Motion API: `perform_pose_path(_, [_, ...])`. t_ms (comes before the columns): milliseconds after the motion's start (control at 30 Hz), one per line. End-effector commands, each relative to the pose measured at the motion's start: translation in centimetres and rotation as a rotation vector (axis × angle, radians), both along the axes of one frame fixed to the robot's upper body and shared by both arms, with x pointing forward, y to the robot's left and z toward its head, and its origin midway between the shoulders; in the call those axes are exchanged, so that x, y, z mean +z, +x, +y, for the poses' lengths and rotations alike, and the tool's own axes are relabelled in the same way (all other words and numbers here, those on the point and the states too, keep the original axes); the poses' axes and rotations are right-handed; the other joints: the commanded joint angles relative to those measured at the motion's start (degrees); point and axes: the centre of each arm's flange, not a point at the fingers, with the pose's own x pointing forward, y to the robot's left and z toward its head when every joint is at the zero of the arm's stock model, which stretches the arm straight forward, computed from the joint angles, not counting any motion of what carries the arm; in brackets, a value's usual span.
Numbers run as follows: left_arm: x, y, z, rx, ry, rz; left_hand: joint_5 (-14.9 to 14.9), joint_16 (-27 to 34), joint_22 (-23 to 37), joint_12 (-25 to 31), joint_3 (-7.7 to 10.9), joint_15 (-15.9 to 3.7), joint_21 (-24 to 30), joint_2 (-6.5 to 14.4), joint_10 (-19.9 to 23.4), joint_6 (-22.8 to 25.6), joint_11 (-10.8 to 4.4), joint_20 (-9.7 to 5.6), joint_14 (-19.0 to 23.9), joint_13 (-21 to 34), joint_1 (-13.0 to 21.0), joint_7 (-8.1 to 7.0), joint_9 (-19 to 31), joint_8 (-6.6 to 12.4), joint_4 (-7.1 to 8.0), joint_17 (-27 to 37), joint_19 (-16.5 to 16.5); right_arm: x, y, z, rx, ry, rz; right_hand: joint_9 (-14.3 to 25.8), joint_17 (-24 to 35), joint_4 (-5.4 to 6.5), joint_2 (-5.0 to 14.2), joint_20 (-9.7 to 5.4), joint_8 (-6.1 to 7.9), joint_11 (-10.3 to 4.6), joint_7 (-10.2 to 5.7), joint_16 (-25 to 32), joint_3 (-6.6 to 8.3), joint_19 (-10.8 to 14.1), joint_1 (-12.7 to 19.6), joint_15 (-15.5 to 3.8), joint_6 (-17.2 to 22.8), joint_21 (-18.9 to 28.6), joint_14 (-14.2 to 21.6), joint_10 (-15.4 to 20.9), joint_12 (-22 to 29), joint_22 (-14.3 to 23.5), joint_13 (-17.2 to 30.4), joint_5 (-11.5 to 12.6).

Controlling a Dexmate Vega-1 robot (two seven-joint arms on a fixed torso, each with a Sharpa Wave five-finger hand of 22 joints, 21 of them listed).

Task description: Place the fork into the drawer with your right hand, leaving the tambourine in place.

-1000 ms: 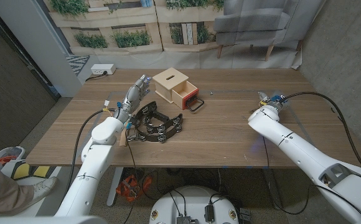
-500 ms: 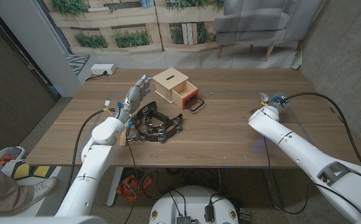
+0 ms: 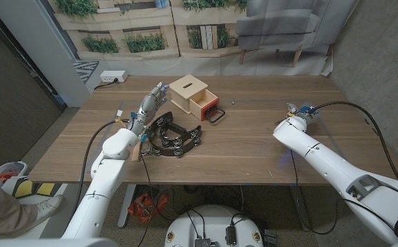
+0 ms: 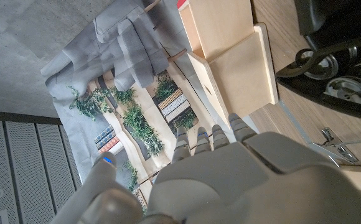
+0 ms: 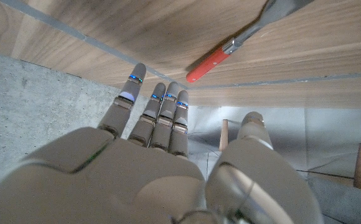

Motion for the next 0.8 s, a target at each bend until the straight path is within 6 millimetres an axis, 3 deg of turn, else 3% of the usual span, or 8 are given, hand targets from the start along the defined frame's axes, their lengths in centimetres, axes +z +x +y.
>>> perform_pose_path(33, [0.27, 0.49, 0.02, 0.001, 0.005, 0.01, 0.0, 0.4, 0.3, 0.3, 0.11, 0.31, 0.5, 0.1, 0.2, 0.3, -0.27, -0.03, -0.9, 0.1, 0.2, 0.1, 0.1, 0.15, -0.36, 0.2, -0.5, 0.14, 0.68, 0.17, -0.012, -0.012, 0.018, 0.0, 0.0, -0.4, 0.1, -0.06, -0.21, -0.03, 0.08, -0.1, 0.02, 0.6, 0.3, -0.94, 0.6, 0.2, 0.2, 0.4, 0.2, 0.1, 0.2, 0.2])
perform_pose_path(800, [0.33, 0.24, 0.02, 0.0, 0.005, 0.004, 0.0, 0.4, 0.3, 0.4, 0.08, 0.26, 0.6, 0.2, 0.2, 0.2, -0.05, -0.02, -0.9, 0.1, 0.2, 0.04, 0.1, 0.1, -0.41, 0.2, -0.4, -0.13, 1.49, 0.59, -0.037, -0.018, 0.036, 0.1, 0.1, -0.53, 0.44, 0.05, -0.31, -0.18, 0.15, -0.3, 0.06, 1.3, 0.7, -1.32, 1.8, 0.2, 1.0, 1.5, 0.5, 0.1, 0.2, 0.3])
